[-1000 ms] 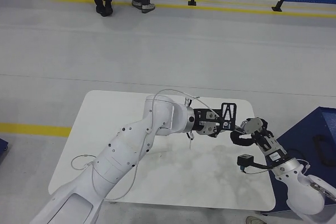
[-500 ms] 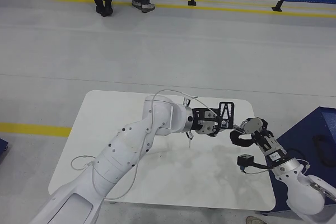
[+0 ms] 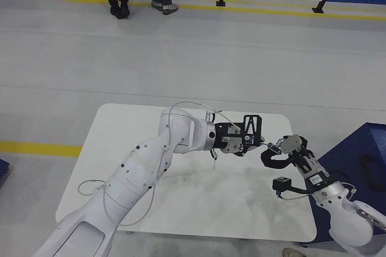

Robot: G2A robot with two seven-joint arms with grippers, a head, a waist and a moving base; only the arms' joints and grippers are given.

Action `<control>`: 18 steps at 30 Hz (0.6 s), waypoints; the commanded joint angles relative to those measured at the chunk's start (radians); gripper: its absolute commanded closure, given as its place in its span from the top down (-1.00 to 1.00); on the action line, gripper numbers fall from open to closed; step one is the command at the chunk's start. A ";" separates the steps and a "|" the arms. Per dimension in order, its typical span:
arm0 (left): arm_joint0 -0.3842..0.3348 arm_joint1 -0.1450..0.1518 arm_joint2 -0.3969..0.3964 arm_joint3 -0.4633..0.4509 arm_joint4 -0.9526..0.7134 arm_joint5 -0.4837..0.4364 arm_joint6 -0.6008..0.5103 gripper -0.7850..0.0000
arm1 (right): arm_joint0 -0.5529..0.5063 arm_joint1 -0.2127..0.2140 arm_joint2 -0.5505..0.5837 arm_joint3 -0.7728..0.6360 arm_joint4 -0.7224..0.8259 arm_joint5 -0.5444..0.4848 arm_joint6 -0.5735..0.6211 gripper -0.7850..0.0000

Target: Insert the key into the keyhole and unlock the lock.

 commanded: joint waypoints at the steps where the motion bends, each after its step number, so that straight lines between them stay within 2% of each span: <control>1: -0.006 -0.001 0.002 0.011 -0.002 -0.008 0.011 -1.00 | 0.000 0.000 0.000 0.000 0.000 0.000 0.000 -1.00; 18: -0.046 -0.009 0.037 0.064 0.033 -0.022 0.089 -1.00 | 0.000 0.000 0.000 0.000 0.000 0.000 0.000 -1.00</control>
